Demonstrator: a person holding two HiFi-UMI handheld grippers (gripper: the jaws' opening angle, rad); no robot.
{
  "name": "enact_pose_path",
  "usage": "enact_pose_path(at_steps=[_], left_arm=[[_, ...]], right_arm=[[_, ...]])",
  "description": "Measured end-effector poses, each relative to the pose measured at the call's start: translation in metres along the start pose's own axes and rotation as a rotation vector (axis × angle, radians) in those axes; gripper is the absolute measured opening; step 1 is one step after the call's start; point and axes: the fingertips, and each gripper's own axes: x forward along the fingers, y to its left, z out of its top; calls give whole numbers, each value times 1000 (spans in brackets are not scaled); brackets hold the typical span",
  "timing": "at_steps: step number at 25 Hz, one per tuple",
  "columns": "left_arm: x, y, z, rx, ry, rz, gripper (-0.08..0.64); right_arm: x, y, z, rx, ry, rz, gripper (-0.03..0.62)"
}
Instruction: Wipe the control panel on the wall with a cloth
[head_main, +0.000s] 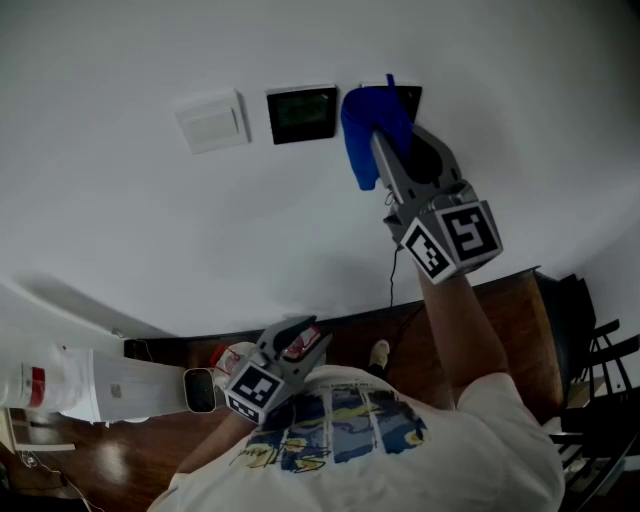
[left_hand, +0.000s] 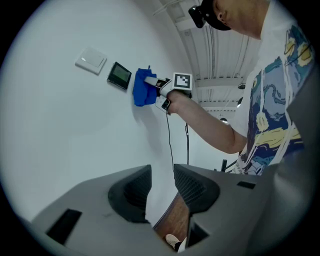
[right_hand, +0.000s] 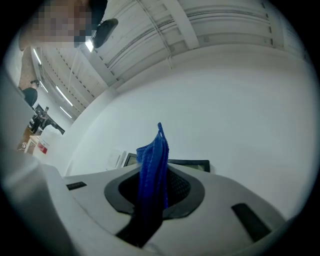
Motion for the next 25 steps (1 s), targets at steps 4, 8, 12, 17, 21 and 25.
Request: enact_pose_path(at_steps=[4, 8, 12, 17, 21, 25], left_arm=[[-3, 1, 0, -2, -1, 20, 133], [-8, 5, 3, -27, -12, 43, 133], [-7, 6, 2, -23, -9, 38, 133], [-1, 0, -1, -17, 3, 6, 133], [3, -1, -1, -13, 3, -3, 133], [4, -5, 2, -20, 0, -2, 133]], right_arm=[[16, -6, -10, -6, 17, -12, 95], [9, -30, -16, 2, 31, -67, 95], [-10, -61, -18, -4, 41, -145, 95], [-36, -96, -20, -11, 57, -233, 95], [-39, -99, -21, -20, 61, -238, 95], [-39, -96, -19, -20, 58, -225, 95]])
